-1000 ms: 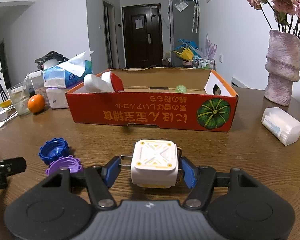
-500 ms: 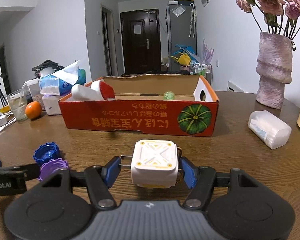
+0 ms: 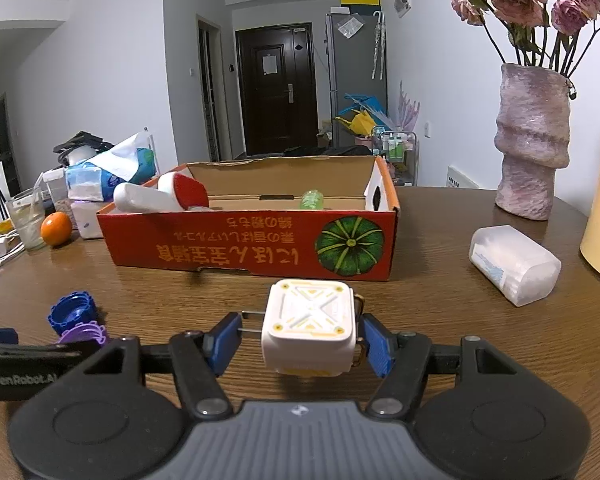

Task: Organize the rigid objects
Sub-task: 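Grasp the purple bottle cap with the left tool while the right holds the plug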

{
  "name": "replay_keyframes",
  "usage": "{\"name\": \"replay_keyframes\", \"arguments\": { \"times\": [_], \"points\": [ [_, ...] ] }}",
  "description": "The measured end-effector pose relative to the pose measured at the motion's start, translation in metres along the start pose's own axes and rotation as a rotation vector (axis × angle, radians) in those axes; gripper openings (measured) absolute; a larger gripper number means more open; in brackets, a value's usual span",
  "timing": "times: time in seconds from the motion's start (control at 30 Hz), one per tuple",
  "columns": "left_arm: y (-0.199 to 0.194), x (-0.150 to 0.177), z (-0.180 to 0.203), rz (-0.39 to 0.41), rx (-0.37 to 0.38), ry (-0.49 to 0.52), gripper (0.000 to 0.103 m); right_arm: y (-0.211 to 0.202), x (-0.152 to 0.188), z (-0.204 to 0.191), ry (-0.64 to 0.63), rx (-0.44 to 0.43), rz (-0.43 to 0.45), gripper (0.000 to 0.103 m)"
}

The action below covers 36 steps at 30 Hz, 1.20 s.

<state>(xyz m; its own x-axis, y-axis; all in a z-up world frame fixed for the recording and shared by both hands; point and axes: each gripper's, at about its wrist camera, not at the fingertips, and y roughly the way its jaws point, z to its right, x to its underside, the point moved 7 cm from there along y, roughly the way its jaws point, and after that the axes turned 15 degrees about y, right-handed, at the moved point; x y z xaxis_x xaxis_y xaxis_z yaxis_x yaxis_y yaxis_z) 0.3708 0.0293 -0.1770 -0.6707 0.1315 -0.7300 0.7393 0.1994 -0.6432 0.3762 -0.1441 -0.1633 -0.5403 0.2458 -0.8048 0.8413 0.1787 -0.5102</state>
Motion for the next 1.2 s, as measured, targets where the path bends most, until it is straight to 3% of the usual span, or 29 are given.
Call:
{"name": "replay_keyframes", "arguments": {
  "times": [0.53,0.63,0.87,1.0,1.2],
  "points": [
    [0.017,-0.003,0.011,-0.057,-0.022,-0.011,0.101,-0.001,0.0,0.005,0.001,-0.004,0.003,0.064],
    [0.019,-0.004,0.011,-0.062,-0.023,-0.015,0.096,-0.001,0.0,0.004,0.0,-0.005,0.007,0.064],
    [0.022,-0.002,0.011,-0.074,0.002,-0.016,0.074,-0.001,0.001,0.003,-0.003,-0.007,0.005,0.064],
    [0.019,-0.002,0.012,-0.062,0.015,-0.013,0.055,-0.001,0.001,0.004,-0.004,-0.007,0.005,0.064],
    [0.016,-0.002,0.014,-0.06,0.001,0.012,0.055,-0.001,0.001,0.003,-0.006,-0.009,0.006,0.064]
  ]
}}
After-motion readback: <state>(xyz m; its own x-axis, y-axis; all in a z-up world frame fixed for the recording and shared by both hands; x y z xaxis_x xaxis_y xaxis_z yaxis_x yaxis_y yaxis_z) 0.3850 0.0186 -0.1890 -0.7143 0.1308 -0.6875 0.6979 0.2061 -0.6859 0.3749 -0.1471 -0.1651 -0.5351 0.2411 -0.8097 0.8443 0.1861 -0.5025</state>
